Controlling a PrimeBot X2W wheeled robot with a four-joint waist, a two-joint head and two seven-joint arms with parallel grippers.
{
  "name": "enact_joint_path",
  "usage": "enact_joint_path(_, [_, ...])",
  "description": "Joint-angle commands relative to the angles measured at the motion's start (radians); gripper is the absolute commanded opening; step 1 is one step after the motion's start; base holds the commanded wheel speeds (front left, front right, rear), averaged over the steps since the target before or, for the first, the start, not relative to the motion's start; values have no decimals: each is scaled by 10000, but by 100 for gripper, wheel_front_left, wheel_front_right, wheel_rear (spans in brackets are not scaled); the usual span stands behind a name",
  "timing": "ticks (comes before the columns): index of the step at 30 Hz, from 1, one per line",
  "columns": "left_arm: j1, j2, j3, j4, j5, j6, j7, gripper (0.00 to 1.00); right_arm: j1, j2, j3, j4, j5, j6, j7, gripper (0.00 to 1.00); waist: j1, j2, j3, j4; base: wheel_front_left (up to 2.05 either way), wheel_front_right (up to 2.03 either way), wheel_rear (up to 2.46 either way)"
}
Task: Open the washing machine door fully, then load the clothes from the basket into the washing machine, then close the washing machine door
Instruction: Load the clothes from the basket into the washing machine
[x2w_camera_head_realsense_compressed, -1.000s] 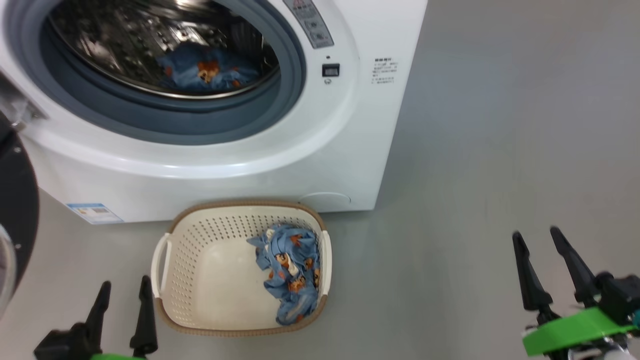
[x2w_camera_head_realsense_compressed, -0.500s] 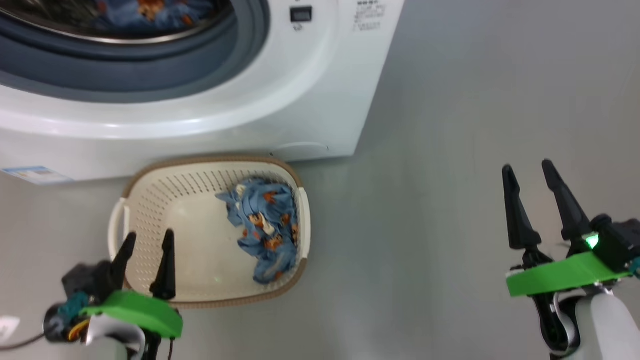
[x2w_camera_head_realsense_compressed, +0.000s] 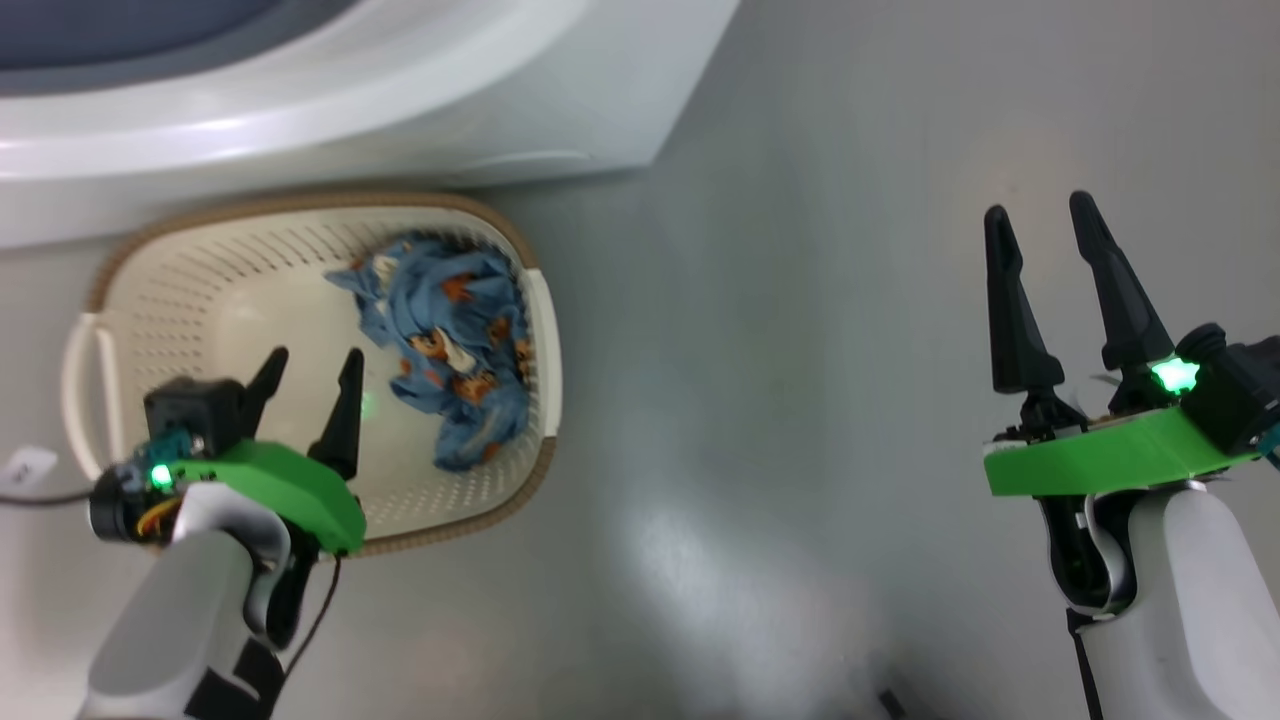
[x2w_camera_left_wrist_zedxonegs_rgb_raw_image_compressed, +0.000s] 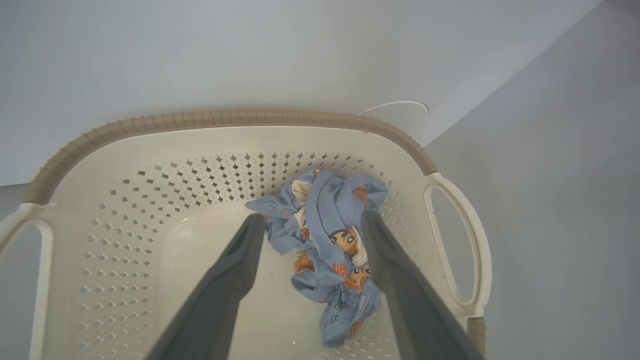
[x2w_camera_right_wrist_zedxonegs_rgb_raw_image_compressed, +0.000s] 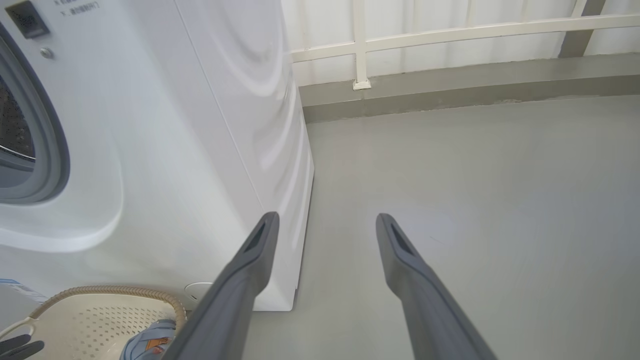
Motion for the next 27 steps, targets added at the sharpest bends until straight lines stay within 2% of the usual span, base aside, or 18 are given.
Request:
enact_joint_path(1, [-156,379,129,29,-147,-14,-65,100,17,66,216,-263,138,16,-48,100,0,-1,836,-545,0,0,0])
enact_joint_path(15, [-2142,1188,-2594,1856,-2005,-14,-65,100,-394,271,657,-303,258,16,-48,100,0,-1,1991,-1323,0,0,0])
enact_joint_path(27, [-3079,1672,-3718,2440,-3592,-14,-65,100,-399,286,980,-428,338,16,-48,100,0,-1,2314,-1664,0,0,0])
